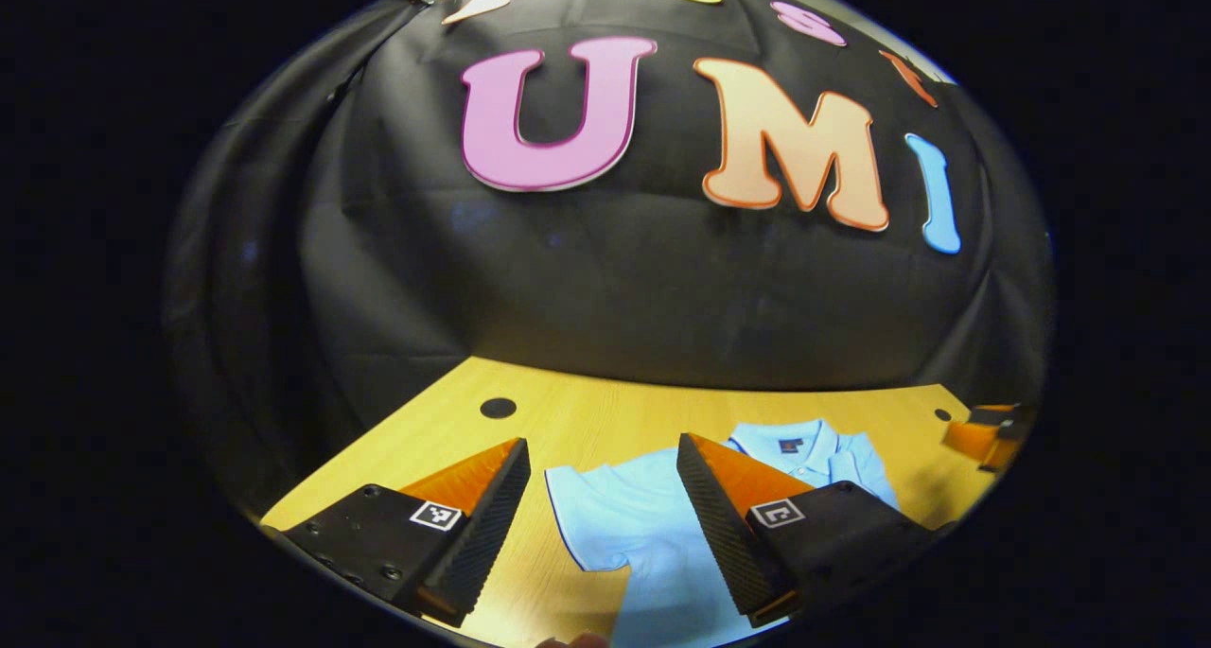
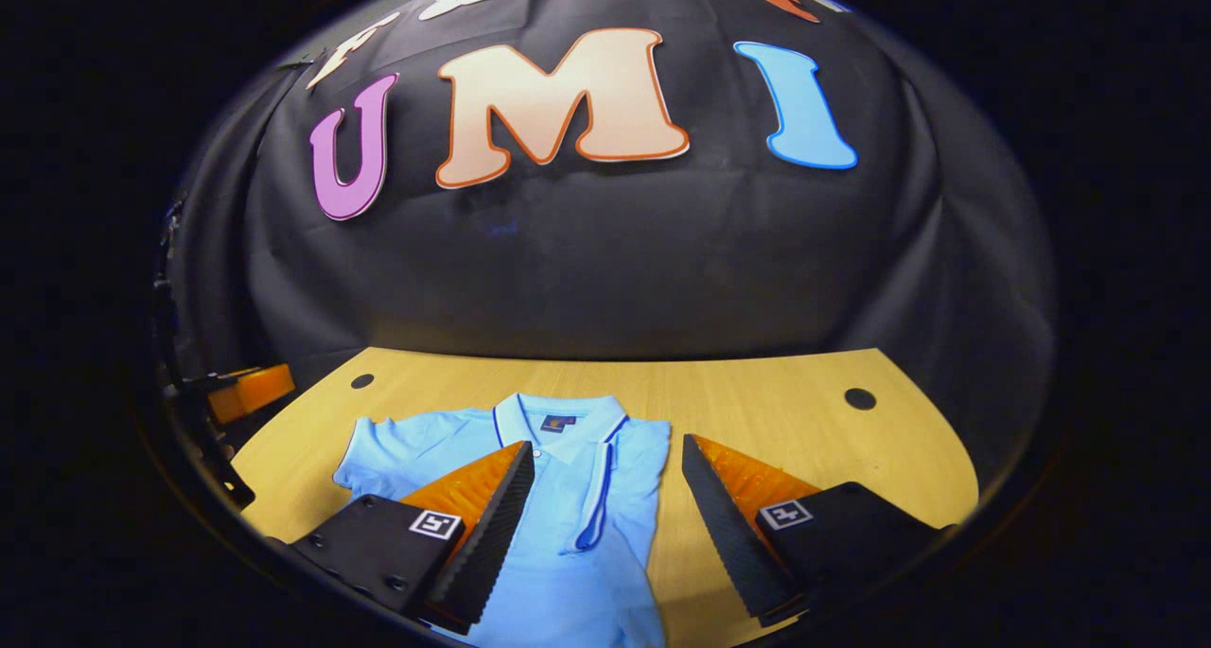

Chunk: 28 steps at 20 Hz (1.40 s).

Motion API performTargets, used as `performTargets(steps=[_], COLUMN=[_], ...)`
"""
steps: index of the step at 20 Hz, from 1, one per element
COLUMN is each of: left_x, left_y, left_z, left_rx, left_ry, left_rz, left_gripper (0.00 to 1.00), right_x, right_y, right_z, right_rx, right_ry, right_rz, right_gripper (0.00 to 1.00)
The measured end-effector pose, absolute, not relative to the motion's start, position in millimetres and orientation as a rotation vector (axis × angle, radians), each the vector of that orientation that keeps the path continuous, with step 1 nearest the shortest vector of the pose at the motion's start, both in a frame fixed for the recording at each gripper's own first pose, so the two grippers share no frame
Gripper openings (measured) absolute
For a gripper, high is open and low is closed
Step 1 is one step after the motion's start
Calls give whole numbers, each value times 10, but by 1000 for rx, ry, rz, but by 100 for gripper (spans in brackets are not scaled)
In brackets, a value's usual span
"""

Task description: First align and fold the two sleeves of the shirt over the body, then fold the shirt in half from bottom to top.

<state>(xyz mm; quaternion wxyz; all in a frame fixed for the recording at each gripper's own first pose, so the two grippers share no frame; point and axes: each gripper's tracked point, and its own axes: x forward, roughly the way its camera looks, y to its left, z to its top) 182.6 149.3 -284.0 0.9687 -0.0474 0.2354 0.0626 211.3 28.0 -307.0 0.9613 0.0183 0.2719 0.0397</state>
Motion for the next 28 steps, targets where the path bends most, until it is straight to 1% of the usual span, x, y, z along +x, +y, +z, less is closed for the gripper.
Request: performTargets(steps=[1,2,3,4,7,8,9,12,14,15,16,18,19,20,21,22,23,24,25,28], left_x=[1891,1913,1957,1975,2052,2055,2041,1935,1890,1928,1928,1904,1926,1932,1960,1969,2000,2015,2027,2035], left_y=[1507,1501,1522,1559,1605,1613,1625,1639,1630,1630,1612,1593,1589,1549,1504,1442,1382,1396,1398,1372], left_z=[-2976,-3127,-3253,-3347,-3693,-3805,-3885,-4142,-4200,-4201,-4209,-4211,-4222,-4217,-4215,-4208,-4205,-4179,-4202,-4140], left_rx=[-107,-120,-121,-112,-87,-96,-104,-93,-92,-95,-94,-98,-98,-113,-126,-143,-159,-162,-158,-110], left_ry=[499,531,552,569,641,669,697,783,814,799,803,808,806,801,794,787,778,769,768,775], left_rz=[128,130,133,143,149,159,166,166,169,167,164,152,148,134,121,106,93,103,111,120], left_gripper=[94,95,94,95,95,95,95,94,95,96,96,96,96,91,68,48,29,15,1,0], right_x=[2074,2033,1990,1941,1834,1809,1783,1718,1684,1673,1652,1618,1586,1566,1538,1508,1478,1449,1405,1331], right_y=[212,169,116,70,-33,-54,-78,-128,-155,-173,-181,-223,-229,-231,-240,-262,-299,-333,-341,-427], right_z=[-2989,-2954,-2921,-2882,-2828,-2839,-2835,-2814,-2822,-2826,-2821,-2815,-2814,-2810,-2814,-2822,-2826,-2824,-2822,-2795], right_rx=[35,34,31,28,26,26,26,19,14,15,20,23,27,34,39,38,37,39,43,49], right_ry=[542,536,534,531,536,538,540,543,546,548,549,546,549,551,553,557,558,557,558,554], right_rz=[71,63,54,48,31,27,24,18,16,11,10,-1,-4,-4,-4,-4,-9,-11,-14,-28], right_gripper=[98,94,94,98,98,94,98,98,98,98,94,95,98,98,98,95,95,95,98,98])
